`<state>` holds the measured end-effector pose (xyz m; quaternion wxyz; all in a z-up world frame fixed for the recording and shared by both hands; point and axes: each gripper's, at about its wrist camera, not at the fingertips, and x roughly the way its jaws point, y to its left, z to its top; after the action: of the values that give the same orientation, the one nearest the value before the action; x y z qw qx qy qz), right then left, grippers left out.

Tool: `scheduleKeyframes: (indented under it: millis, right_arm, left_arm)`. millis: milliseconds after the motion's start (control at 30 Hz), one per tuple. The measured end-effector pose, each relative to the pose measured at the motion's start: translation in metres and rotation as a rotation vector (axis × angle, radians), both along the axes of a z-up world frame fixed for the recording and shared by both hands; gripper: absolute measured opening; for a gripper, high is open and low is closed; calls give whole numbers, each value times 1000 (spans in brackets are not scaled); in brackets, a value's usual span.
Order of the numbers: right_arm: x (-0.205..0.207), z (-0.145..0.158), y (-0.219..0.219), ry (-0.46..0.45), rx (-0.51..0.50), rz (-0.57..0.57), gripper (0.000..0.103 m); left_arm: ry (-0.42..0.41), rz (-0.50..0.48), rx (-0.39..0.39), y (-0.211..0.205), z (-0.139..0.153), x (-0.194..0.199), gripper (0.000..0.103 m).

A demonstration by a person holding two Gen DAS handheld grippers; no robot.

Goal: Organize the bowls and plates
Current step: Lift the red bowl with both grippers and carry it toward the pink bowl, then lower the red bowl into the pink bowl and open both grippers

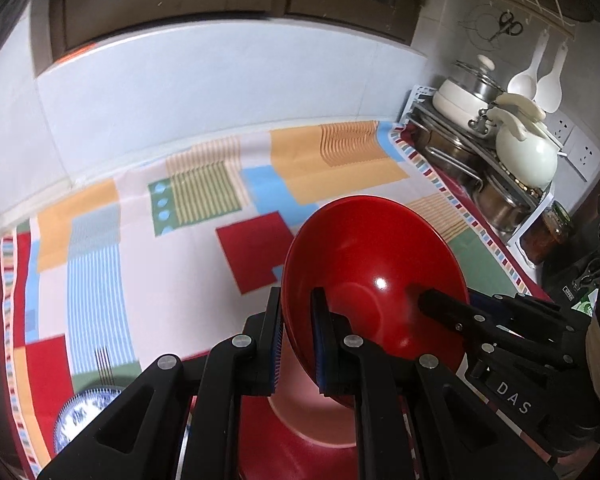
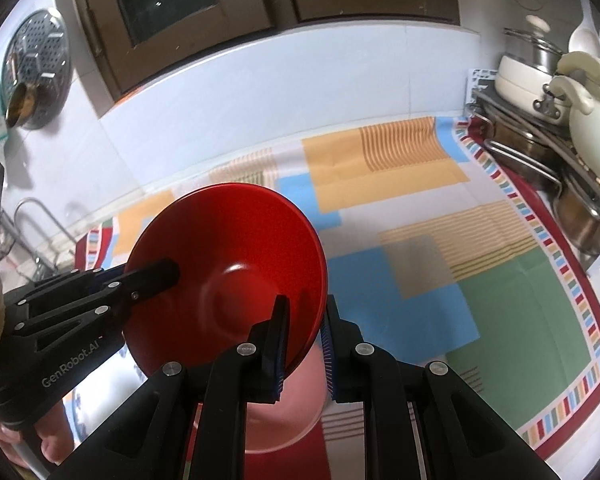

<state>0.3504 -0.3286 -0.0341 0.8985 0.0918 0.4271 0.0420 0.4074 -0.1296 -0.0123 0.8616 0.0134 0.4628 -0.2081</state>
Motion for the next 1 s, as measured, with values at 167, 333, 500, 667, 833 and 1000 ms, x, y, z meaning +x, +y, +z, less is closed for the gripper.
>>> scheduleKeyframes:
  millis: [167,333,500,667,833,1000]
  right_arm:
    - [-6,-9,10,29,-5,31,17]
    - [-11,-17,15,56,-9,50,17]
    - [-14,-23,15,76,-15,55,17]
    - [-15,-31,14,103,-20,57,17]
    - [-15,-37,14,123,-25,62,17]
    - [-15,-43,15,144,-31,69,17]
  left_arm:
    - [27,25,-3,9,-10,-10,14]
    - [64,35,-9,12,-20,-15,14]
    - [95,34,-10,11,-30,-20,14]
    - [124,35,-13,12,-38,-22,14]
    - [156,41,-17,12,-48,-23,14]
    - [178,45,-11,11,-56,-26,14]
